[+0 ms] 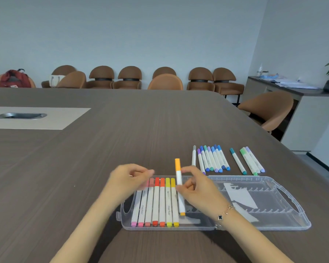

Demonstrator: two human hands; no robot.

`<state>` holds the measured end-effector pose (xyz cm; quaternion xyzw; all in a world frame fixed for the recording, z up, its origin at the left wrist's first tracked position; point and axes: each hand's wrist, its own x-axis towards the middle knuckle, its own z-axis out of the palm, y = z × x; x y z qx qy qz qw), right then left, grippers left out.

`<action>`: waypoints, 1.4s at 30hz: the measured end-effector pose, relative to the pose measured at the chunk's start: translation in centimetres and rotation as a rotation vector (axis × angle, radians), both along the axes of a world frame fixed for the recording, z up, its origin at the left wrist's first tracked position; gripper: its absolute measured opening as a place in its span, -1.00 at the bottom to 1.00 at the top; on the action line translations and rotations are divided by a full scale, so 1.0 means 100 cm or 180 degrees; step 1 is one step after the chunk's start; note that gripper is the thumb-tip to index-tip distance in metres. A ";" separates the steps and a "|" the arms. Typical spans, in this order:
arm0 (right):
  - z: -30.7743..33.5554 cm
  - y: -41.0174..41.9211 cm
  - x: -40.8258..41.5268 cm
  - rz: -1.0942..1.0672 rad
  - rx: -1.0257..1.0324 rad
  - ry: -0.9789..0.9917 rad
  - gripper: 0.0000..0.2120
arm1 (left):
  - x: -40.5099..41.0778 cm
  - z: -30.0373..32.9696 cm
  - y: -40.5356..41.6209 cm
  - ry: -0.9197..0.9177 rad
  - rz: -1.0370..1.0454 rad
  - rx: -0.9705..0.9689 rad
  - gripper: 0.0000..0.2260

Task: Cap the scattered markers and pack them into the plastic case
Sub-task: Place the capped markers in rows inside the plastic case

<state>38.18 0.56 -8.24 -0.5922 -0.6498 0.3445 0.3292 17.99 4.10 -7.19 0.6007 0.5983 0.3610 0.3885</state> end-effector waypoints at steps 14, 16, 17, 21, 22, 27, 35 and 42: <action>-0.005 -0.006 0.004 0.0408 -0.0429 -0.0748 -0.57 | -0.041 -0.036 0.024 0.1831 0.0848 0.0683 -0.92; -0.005 -0.006 0.007 0.0395 -0.0346 -0.0885 -0.58 | -0.040 -0.035 0.024 0.1826 0.0870 0.0791 -0.91; -0.007 -0.006 0.009 0.0400 -0.0278 -0.1001 -0.57 | -0.039 -0.034 0.024 0.1842 0.0844 0.0783 -0.91; -0.012 -0.004 0.015 0.0533 0.0044 -0.1622 -0.51 | -0.037 -0.034 0.029 0.1914 0.0698 0.0666 -0.88; -0.012 -0.003 0.016 0.0531 0.0058 -0.1700 -0.49 | -0.037 -0.033 0.031 0.1893 0.0692 0.0663 -0.85; -0.012 -0.001 0.018 0.0535 0.0132 -0.1857 -0.48 | -0.029 -0.028 0.045 0.2037 0.0326 0.0331 -0.81; -0.016 0.000 0.021 0.0485 0.0186 -0.1660 -0.45 | -0.014 0.010 0.072 0.2681 -0.0454 -0.0845 -0.59; -0.014 0.001 0.021 0.0583 0.0195 -0.1601 -0.46 | 0.008 0.014 0.087 0.3218 -0.0586 -0.0766 -0.70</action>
